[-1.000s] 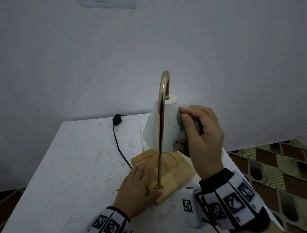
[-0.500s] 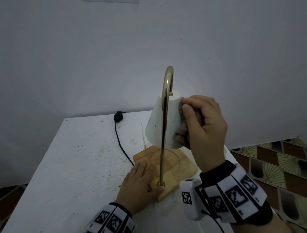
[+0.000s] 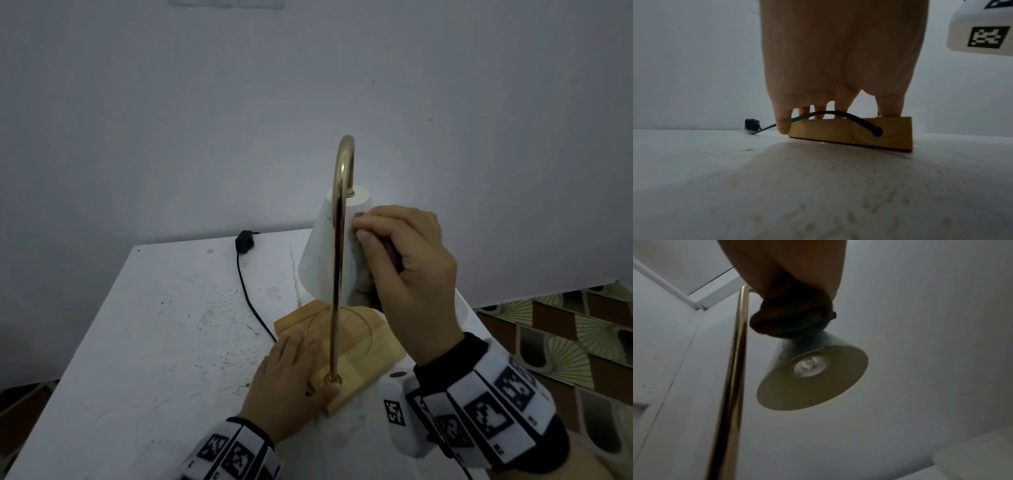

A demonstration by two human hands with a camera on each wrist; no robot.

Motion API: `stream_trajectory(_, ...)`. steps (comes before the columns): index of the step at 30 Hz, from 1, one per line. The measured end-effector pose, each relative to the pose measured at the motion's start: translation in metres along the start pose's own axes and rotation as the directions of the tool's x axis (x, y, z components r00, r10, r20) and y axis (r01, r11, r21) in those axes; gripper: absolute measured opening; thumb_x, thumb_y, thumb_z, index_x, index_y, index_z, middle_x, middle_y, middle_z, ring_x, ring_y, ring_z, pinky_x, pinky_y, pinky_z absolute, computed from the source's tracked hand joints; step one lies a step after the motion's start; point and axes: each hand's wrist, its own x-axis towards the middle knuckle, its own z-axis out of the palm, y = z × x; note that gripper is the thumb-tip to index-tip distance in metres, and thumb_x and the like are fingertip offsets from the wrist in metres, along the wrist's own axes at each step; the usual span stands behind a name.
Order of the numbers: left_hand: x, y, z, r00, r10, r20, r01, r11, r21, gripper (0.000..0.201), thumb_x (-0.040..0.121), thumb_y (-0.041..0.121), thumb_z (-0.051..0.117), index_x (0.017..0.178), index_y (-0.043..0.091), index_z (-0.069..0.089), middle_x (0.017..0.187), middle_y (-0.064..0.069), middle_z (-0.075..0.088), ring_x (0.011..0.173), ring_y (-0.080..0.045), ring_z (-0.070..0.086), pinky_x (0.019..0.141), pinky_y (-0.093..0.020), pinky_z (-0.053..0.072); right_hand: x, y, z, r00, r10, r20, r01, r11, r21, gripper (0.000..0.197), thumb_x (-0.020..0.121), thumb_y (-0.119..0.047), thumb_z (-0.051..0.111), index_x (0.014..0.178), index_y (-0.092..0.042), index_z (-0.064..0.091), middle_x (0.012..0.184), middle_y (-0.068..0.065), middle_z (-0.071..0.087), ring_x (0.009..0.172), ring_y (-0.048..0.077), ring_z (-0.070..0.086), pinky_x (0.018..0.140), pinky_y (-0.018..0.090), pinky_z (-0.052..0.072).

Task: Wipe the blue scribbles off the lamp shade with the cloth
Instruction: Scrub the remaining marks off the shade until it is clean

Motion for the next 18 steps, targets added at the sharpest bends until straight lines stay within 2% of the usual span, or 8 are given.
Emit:
stream_trajectory(3, 0.001, -0.002, 0.001, 1.0, 0.004, 0.001, -0.004, 1.0, -0.017, 0.136, 0.03, 0.092, -0.023, 0.149, 0.032, 0.0, 0.157, 0.007, -0.011, 0.145, -0.018, -0.01, 0.119, -0.039, 0.006, -0.004, 0.0, -0.002, 0.994, -0.076, 0.083, 0.078, 0.997, -0.021, 0.017, 0.089, -0.009, 0.057, 0.095, 0.001, 0.068, 0.099, 0.01, 0.066, 0.096, 0.023, 0.054, 0.088, 0.025, 0.044)
stream_trajectory(6, 0.001, 0.0, -0.001, 1.0, 0.001, 0.001, -0.001, 1.0, -0.021, 0.136, 0.029, 0.093, -0.024, 0.149, 0.033, -0.001, 0.157, 0.009, -0.013, 0.145, -0.017, -0.011, 0.118, -0.038, 0.004, -0.009, 0.009, -0.012, 0.984, -0.096, 0.152, 0.105, 0.993, -0.052, 0.02, 0.089, -0.014, 0.055, 0.097, -0.001, 0.068, 0.102, 0.007, 0.065, 0.098, 0.02, 0.053, 0.09, 0.025, 0.044)
stream_trajectory(9, 0.001, -0.001, 0.0, 1.0, -0.006, 0.011, 0.006, 1.0, -0.024, 0.132, 0.032, 0.093, -0.021, 0.149, 0.034, -0.004, 0.157, 0.008, -0.015, 0.145, -0.017, -0.012, 0.118, -0.039, 0.004, -0.004, 0.013, -0.017, 0.996, -0.007, 0.089, 0.012, 0.999, -0.05, 0.018, 0.089, -0.013, 0.055, 0.098, -0.004, 0.067, 0.1, -0.004, 0.059, 0.097, 0.015, 0.052, 0.089, 0.018, 0.04)
stream_trajectory(11, 0.0, -0.001, 0.0, 1.0, -0.007, 0.014, 0.007, 1.0, -0.02, 0.131, 0.033, 0.092, -0.021, 0.149, 0.033, -0.005, 0.157, 0.007, -0.015, 0.145, -0.017, -0.013, 0.118, -0.039, 0.003, 0.0, 0.011, -0.015, 0.998, 0.031, 0.057, -0.029, 0.999, -0.035, 0.018, 0.09, -0.013, 0.054, 0.098, -0.006, 0.067, 0.099, -0.006, 0.058, 0.096, 0.015, 0.053, 0.087, 0.017, 0.04)
stream_trajectory(13, 0.0, -0.001, -0.001, 1.0, -0.007, 0.019, 0.008, 1.0, -0.013, 0.134, 0.031, 0.092, -0.023, 0.149, 0.032, -0.005, 0.157, 0.007, -0.015, 0.145, -0.017, -0.012, 0.118, -0.039, 0.003, -0.002, 0.006, -0.011, 0.997, 0.021, 0.068, -0.02, 1.0, -0.018, 0.017, 0.09, -0.013, 0.055, 0.099, -0.005, 0.068, 0.1, -0.005, 0.058, 0.097, 0.015, 0.053, 0.087, 0.02, 0.042)
stream_trajectory(16, 0.001, -0.001, -0.002, 1.0, -0.005, 0.02, 0.005, 1.0, -0.023, 0.133, 0.031, 0.093, -0.021, 0.149, 0.032, -0.004, 0.157, 0.008, -0.015, 0.145, -0.017, -0.012, 0.118, -0.039, 0.004, -0.013, 0.004, -0.009, 0.987, -0.04, 0.152, 0.04, 0.999, 0.006, 0.016, 0.088, -0.01, 0.057, 0.099, -0.003, 0.068, 0.105, -0.001, 0.06, 0.099, 0.018, 0.05, 0.084, 0.023, 0.046)
stream_trajectory(18, 0.0, -0.001, -0.001, 1.0, -0.003, 0.016, 0.004, 1.0, -0.025, 0.132, 0.032, 0.093, -0.021, 0.149, 0.033, -0.004, 0.157, 0.009, -0.015, 0.145, -0.017, -0.012, 0.118, -0.039, 0.004, -0.02, 0.009, -0.011, 0.979, -0.074, 0.188, 0.074, 0.997, 0.006, 0.017, 0.088, -0.009, 0.056, 0.098, -0.002, 0.068, 0.104, 0.004, 0.063, 0.098, 0.02, 0.05, 0.089, 0.014, 0.039)
